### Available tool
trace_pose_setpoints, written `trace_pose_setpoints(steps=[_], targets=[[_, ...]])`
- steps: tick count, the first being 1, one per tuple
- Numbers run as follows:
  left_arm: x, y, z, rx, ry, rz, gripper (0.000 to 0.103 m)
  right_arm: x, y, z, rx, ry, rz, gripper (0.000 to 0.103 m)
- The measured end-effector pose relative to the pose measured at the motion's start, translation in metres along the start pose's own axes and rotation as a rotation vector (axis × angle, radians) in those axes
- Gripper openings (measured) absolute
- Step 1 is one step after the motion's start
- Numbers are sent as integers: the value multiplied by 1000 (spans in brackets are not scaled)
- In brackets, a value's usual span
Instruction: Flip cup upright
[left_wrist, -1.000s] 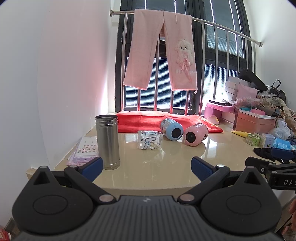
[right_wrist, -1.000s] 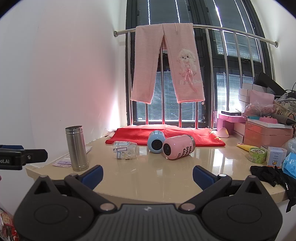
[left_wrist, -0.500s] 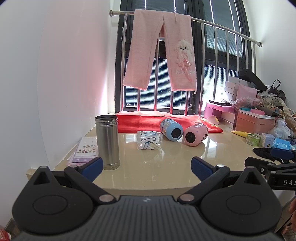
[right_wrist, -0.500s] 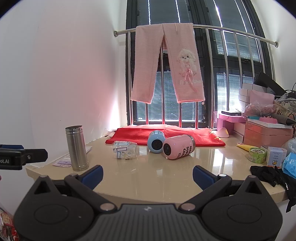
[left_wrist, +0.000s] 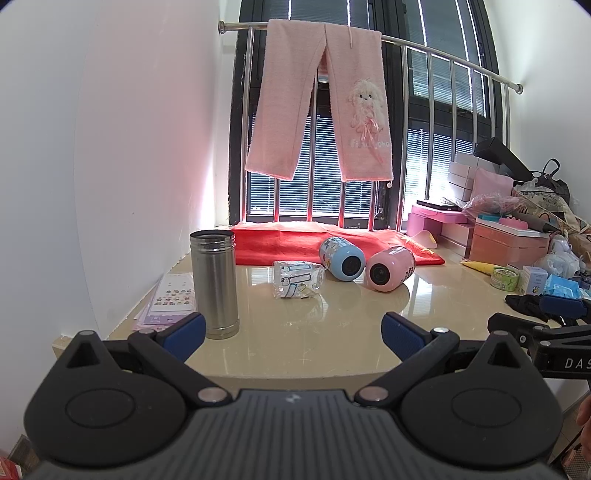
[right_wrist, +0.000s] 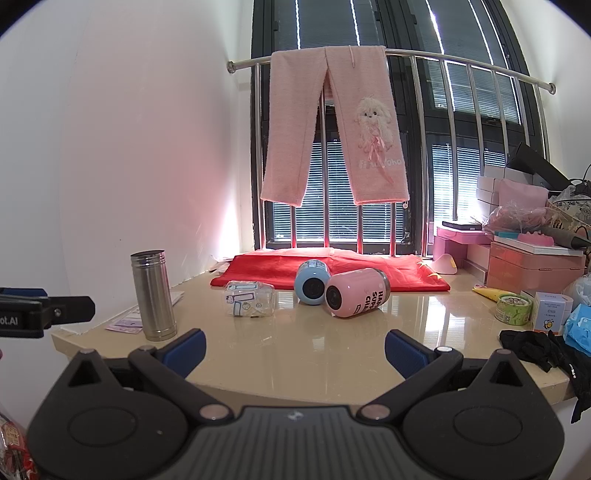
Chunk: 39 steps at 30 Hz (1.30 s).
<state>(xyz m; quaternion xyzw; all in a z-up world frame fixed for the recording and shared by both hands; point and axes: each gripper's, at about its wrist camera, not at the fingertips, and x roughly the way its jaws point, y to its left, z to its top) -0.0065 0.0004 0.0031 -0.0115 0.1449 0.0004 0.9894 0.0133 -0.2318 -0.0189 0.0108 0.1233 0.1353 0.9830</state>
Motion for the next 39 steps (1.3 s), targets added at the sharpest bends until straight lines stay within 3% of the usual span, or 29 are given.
trace_pose_setpoints(steps=[23, 33, 39], targets=[[10, -1, 4, 16, 12, -15, 103, 9, -4, 3, -12, 18, 1, 103], [68, -8, 20, 83, 48, -23, 103, 59, -26, 8, -29, 48, -11, 103], [117, -15, 40, 176, 98, -47, 103, 94, -42, 15, -37, 80, -7, 103]])
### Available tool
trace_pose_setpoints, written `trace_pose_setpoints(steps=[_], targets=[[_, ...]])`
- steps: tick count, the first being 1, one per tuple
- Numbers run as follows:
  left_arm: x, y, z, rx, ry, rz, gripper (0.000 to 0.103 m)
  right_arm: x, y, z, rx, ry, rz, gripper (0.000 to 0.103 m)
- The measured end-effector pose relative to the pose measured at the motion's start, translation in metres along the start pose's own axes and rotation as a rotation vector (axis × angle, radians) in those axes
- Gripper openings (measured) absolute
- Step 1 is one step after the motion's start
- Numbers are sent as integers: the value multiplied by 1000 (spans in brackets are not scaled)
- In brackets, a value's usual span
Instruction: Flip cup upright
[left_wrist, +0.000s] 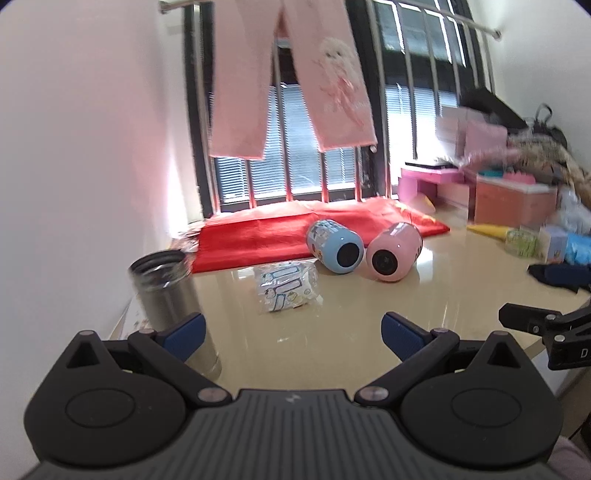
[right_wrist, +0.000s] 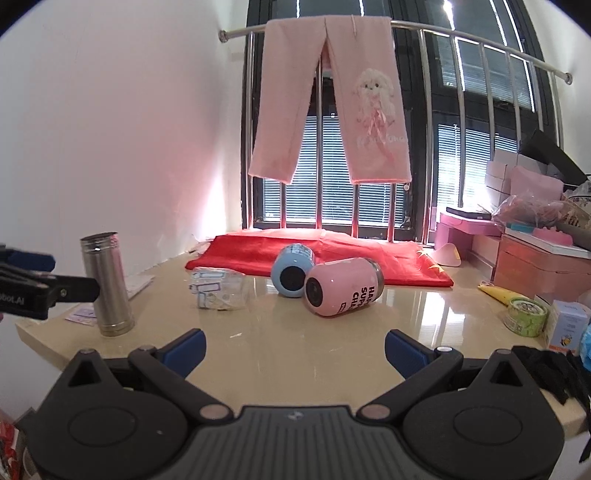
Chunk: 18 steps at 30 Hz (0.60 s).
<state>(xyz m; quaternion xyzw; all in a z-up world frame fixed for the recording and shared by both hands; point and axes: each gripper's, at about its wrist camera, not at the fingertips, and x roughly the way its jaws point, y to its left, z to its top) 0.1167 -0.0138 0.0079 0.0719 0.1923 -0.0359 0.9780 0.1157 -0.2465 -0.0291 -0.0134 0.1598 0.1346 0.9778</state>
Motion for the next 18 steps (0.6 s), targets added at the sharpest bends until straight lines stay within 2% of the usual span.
trace_pose_setpoints(steps=[4, 7, 10, 18], targets=[[39, 2, 23, 42, 81, -31, 103, 28, -12, 10, -6, 17, 23, 103], [73, 1, 40, 95, 159, -23, 103, 50, -20, 19, -16, 26, 47, 103], [104, -6, 56, 177, 223, 0, 103, 72, -31, 26, -20, 32, 75, 103], [185, -24, 85, 382, 368, -2, 103, 131, -60, 39, -36, 61, 139, 103]])
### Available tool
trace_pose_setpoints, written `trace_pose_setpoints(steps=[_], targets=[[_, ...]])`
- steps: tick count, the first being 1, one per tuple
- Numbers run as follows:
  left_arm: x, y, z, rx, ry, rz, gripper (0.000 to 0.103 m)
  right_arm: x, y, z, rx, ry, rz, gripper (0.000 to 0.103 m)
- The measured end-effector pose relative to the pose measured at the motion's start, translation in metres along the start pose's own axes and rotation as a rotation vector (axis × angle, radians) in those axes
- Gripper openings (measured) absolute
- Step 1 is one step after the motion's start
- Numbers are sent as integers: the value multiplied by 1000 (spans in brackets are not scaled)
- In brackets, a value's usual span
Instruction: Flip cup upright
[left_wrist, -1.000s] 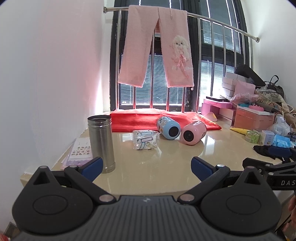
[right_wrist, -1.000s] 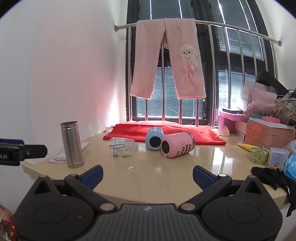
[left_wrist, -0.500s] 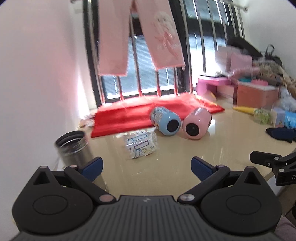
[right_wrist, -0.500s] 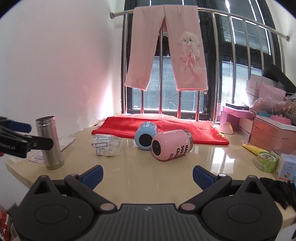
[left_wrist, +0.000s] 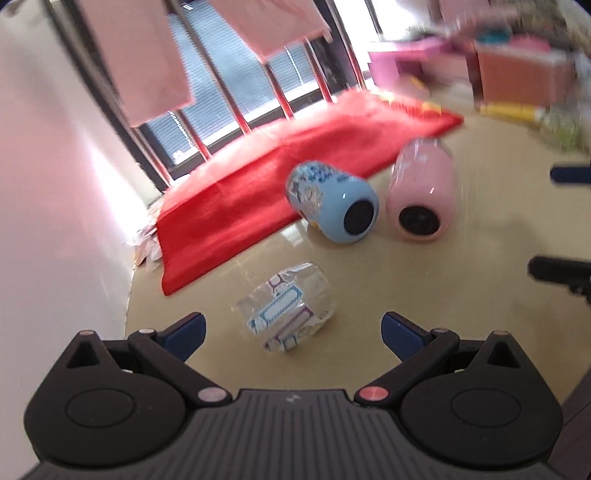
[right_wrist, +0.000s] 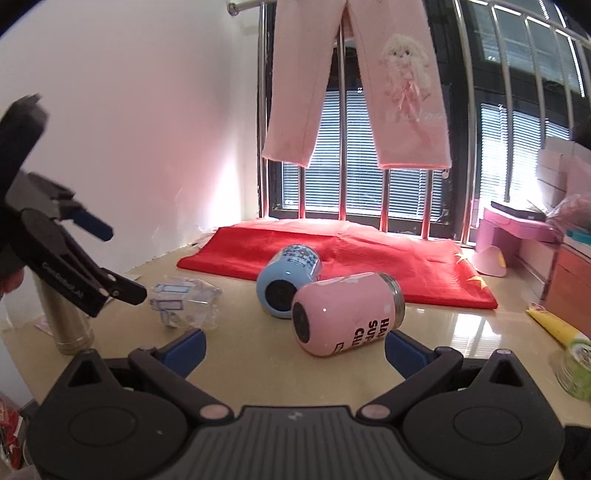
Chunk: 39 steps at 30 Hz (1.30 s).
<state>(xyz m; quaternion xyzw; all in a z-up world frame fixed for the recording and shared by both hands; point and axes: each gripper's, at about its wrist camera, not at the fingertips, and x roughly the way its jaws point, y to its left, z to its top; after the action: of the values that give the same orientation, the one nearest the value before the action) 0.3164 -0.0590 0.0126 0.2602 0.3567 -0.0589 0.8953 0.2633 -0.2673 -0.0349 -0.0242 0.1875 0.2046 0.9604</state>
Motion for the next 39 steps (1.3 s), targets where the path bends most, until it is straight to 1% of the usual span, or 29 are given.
trace_pose_setpoints(steps=[5, 8, 10, 12, 15, 19, 20, 21, 23, 24, 25, 27, 31, 35, 39], targets=[[51, -4, 20, 121, 147, 19, 103, 26, -21, -2, 0, 14, 31, 103], [74, -7, 29, 205, 213, 11, 103, 38, -33, -4, 20, 20, 46, 103], [88, -10, 31, 278, 252, 16, 103, 45, -40, -6, 34, 25, 51, 103], [102, -11, 33, 323, 295, 19, 103, 51, -46, -7, 45, 31, 58, 103], [119, -11, 36, 368, 329, -3, 103, 59, -51, -8, 46, 48, 69, 103], [137, -12, 35, 433, 365, -70, 103, 70, -53, -9, 17, 71, 90, 103], [141, -14, 34, 446, 377, -81, 102, 72, -52, -9, 10, 74, 94, 103], [146, -14, 34, 452, 384, -91, 98, 73, -52, -9, 3, 77, 97, 103], [149, -11, 36, 439, 378, -119, 86, 76, -51, -8, -10, 85, 104, 103], [149, -8, 39, 419, 388, -155, 79, 78, -50, -8, -16, 90, 110, 103], [147, -7, 42, 407, 391, -170, 78, 79, -49, -8, -24, 97, 119, 103], [136, -13, 40, 435, 377, -203, 78, 79, -46, -7, -45, 111, 152, 103], [112, -27, 34, 492, 328, -216, 78, 77, -40, -6, -81, 120, 186, 103], [90, -38, 26, 503, 287, -228, 78, 70, -33, -7, -100, 137, 233, 103], [60, -57, 18, 536, 246, -243, 78, 57, -25, -8, -136, 156, 256, 103]])
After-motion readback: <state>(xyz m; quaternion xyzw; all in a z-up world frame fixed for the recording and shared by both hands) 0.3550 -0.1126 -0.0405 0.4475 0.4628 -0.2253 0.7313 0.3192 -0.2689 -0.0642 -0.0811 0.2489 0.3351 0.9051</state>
